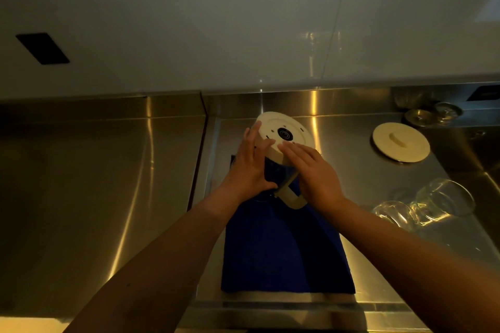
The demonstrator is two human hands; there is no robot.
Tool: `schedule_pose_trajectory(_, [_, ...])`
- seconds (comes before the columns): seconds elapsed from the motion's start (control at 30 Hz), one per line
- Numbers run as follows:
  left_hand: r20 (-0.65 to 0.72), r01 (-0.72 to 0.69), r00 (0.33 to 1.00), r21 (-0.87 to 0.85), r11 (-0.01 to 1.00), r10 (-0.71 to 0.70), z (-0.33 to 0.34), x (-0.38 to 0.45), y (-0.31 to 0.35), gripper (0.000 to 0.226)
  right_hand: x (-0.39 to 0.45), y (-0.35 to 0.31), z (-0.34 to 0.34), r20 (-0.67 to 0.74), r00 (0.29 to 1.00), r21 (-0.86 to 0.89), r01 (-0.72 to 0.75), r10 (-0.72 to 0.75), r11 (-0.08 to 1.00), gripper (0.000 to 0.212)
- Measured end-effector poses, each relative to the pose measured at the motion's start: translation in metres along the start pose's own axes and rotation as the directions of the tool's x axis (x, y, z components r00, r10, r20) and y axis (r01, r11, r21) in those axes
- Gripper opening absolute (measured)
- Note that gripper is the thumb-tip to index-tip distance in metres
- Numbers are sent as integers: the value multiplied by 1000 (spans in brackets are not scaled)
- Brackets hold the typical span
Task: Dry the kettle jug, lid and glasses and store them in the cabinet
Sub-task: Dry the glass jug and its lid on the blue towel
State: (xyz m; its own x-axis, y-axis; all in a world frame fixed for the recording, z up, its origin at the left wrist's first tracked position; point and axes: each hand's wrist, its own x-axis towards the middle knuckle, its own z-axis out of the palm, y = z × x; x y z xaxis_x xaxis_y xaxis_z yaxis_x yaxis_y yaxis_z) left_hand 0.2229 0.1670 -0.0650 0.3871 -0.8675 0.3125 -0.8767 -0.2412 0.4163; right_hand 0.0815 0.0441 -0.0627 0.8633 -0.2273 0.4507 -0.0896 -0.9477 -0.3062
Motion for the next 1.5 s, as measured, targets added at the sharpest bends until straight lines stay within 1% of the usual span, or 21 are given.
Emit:
schedule_pose_trajectory(0.1, [-64,0,998,-60,998,-4,6,1,5,104,1,4,-7,19,1000,-56,24,-23,998,88])
schedule_pose_trajectory(0.2, [-127,-2,992,-106,994,-11,14,4,12,102,2,12,-16,45,996,-144,85,-79,986,88])
schedule_pose_trajectory(0.27, [-148,4,989,-132,991,-23,20,5,16,100,2,18,-21,60,993,-171,114,-105,979,87])
schedule_pose_trajectory(0.43, [-124,22,992,-133,991,-38,38,4,20,99,-7,26,-26,119,986,-176,137,-117,975,86])
schedule_pose_trajectory(0.53, [-123,43,991,-111,993,-57,44,0,19,99,-10,25,-24,141,982,-163,146,-124,976,80])
schedule_pose_trajectory(0.67, [-125,69,989,-116,991,-83,44,-4,13,98,-8,23,-19,164,977,-135,160,-137,978,89])
schedule_pose_trajectory(0.8, [-103,97,989,-103,990,-108,44,-11,7,95,-5,18,-13,184,968,-157,202,-172,967,91])
schedule_pose_trajectory(0.9, [-67,87,994,-41,995,-90,39,-18,1,91,-5,15,-11,191,963,-168,222,-189,960,87])
schedule_pose_trajectory(1.03, [-30,59,998,126,990,-56,26,-12,0,84,-7,18,-11,185,968,-134,197,-170,971,86])
schedule_pose_trajectory(1.1, [-12,11,1000,200,980,-9,18,-1,2,87,-6,21,-11,189,972,-140,170,-142,975,85])
schedule_pose_trajectory(1.17, [41,-66,998,263,963,57,11,9,4,89,-5,24,-13,191,976,-160,138,-106,978,78])
schedule_pose_trajectory(1.23, [92,-135,989,272,953,114,9,15,4,89,-4,28,-15,187,978,-148,116,-87,982,74])
schedule_pose_trajectory(1.3, [128,-165,982,255,953,136,9,16,4,85,-5,29,-15,202,975,-129,120,-92,984,79])
schedule_pose_trajectory(1.37, [143,-167,980,238,957,136,10,16,4,80,-7,29,-14,211,973,-121,122,-94,985,82])
schedule_pose_trajectory(1.5, [143,-167,981,260,951,133,10,17,3,75,-8,28,-15,198,977,-96,106,-86,990,78])
